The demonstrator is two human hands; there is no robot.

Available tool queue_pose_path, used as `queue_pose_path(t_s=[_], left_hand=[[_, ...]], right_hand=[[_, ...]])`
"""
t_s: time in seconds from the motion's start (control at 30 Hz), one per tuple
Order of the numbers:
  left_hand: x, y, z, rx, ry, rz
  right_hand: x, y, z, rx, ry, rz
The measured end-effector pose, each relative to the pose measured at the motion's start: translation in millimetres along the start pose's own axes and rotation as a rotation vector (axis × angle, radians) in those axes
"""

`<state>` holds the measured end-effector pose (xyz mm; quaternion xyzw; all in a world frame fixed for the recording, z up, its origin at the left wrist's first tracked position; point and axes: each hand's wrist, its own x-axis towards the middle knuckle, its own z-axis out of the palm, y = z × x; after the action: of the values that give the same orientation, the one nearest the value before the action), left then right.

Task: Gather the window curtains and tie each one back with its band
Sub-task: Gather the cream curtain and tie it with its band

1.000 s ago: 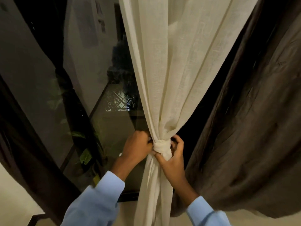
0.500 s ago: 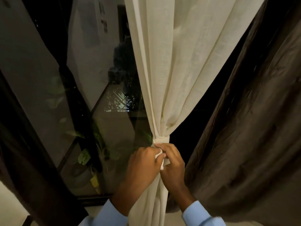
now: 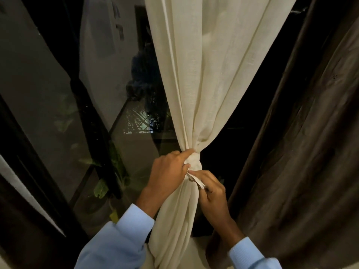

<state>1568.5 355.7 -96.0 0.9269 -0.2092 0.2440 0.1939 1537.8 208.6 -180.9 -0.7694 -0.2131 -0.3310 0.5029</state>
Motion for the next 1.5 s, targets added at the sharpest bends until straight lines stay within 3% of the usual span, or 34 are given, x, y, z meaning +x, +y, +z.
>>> queue_pose_path(t_s=[0.23,0.4,0.53,0.67,0.77,0.93,1.1,1.37,1.5], left_hand=[[14,2,0,0.158,0.001,-0.089],[17,-2,-4,0.052,-0.122,-0.025],[12,-5,-8,-0.040,-0.225,0.023],[5,-7,-11,-0.092,-0.303,0.031],[-4,-4,-10,-0.051,-0.236,0.012],[-9,-7,-12,0.016,-0.102,0.005],[-6,-14,-13,0.057,-0.087,0.038],[-11,-10,-3,0.041,-0.070,0.078],[-11,-10,6,-0.088,0.036,0.117]], right_hand=[[6,-8,-6,-0.072,0.020,0.011],[29,-9,-11,-0.083,0.107,-0.126],[61,-9,-15,-0.087,-0.040,-0.197],[77,-10,-20,-0.130,-0.125,-0.089],[89,-14,-21,-0.155,-0.146,-0.019],[95,-25,-23,-0.310,-0.301,-0.170],[96,-35,-26,-0.709,-0.421,-0.268],[80,-38,-29,-0.887,-0.503,-0.255],[82,-33,-36,-1.023,-0.534,-0.296]])
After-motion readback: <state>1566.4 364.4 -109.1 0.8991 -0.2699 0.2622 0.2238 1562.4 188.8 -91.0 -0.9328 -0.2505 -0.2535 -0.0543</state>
